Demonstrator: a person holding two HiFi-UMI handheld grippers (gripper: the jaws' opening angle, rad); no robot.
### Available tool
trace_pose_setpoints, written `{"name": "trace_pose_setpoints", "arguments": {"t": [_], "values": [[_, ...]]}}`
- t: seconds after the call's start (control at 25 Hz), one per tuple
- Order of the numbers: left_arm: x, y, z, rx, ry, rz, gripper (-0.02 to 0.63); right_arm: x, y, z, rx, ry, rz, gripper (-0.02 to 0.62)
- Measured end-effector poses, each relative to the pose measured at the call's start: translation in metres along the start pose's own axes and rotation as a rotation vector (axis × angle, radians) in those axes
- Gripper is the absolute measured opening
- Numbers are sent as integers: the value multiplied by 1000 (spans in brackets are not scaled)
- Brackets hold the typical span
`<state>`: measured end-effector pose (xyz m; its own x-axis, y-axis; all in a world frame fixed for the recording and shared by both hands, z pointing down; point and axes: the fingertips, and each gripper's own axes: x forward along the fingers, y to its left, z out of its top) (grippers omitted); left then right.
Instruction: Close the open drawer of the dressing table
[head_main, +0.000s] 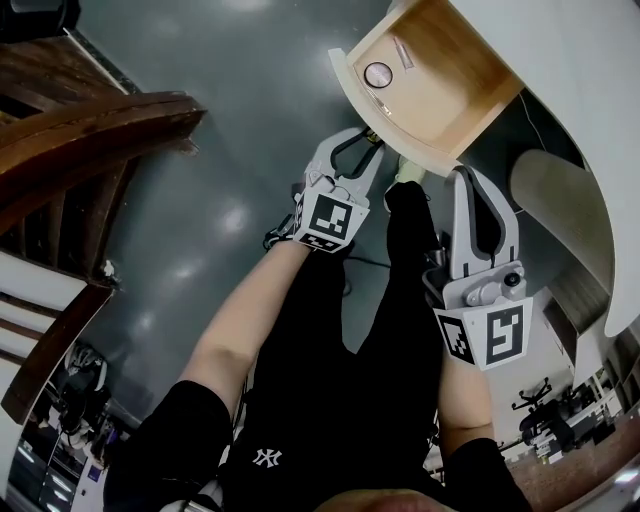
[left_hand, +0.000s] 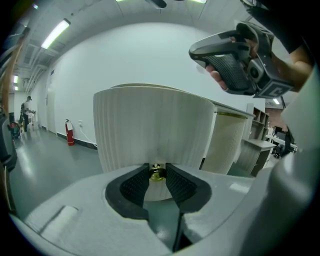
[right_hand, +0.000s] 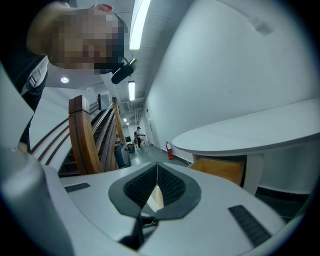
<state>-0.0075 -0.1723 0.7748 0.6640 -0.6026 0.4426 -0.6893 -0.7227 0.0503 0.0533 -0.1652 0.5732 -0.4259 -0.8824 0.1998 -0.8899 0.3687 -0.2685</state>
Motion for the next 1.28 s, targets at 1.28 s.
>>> {"name": "trace_pose_setpoints", "arguments": {"t": [1.28], "values": [[167, 15, 102, 1, -159, -36, 107, 17, -113, 0, 14, -20, -72, 17]]}}
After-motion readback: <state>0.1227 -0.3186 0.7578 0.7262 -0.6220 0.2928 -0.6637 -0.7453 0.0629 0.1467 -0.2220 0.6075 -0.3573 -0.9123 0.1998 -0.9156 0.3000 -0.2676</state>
